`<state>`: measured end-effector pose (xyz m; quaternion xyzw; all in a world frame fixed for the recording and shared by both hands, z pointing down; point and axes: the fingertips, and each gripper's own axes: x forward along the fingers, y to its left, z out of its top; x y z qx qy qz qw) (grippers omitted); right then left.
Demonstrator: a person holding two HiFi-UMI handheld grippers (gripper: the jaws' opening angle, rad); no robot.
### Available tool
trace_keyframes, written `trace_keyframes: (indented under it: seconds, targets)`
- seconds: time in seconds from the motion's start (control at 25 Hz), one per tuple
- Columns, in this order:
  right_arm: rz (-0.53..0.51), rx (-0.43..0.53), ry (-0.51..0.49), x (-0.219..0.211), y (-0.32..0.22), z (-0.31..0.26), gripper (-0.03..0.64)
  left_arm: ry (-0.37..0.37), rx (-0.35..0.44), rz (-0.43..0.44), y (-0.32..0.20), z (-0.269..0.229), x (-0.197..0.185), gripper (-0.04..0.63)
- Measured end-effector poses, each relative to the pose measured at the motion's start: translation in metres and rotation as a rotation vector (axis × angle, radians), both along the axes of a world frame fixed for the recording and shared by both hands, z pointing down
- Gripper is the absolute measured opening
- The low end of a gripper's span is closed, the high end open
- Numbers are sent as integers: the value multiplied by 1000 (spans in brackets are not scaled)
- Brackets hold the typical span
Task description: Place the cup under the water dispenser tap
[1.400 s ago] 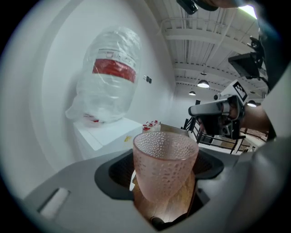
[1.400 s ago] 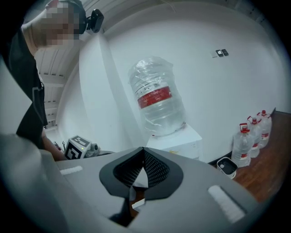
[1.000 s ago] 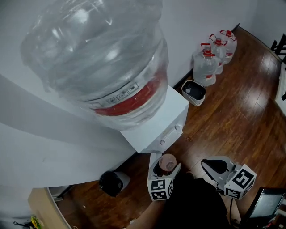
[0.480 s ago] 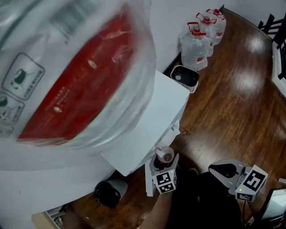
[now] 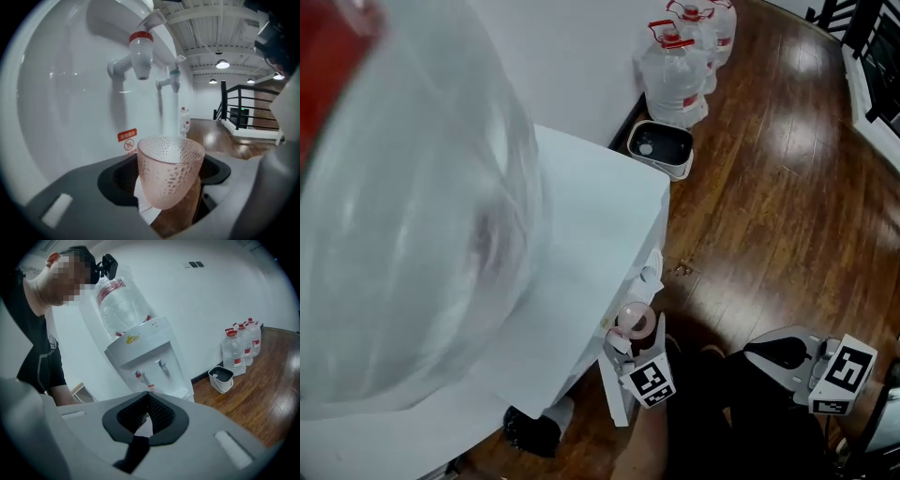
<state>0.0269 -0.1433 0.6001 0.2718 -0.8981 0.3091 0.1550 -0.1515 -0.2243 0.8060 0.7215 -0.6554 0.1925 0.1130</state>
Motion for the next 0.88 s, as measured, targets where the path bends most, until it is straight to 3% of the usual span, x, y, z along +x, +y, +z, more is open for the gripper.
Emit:
trace_keyframes:
  seconds: [0.2,0.4,0.6,0.76,0.88]
  targets:
    - [33,-49,0,3,0,12,0,90,-26,-296,-5,8,-19,592]
    - [-46,-81,23,0,7,-2,0,53,-29,-516,2,3,-27,592]
    - [-56,-92,27,14,8,-4,0,27,-8,-627,4,5,-33,591]
    - [-41,-87,13,17,15,1,0,95,-143,-763,12,45,-43,579]
    - [-35,-95,-14,18,16,-6,0,81,-165,-757,12,49,-44,560]
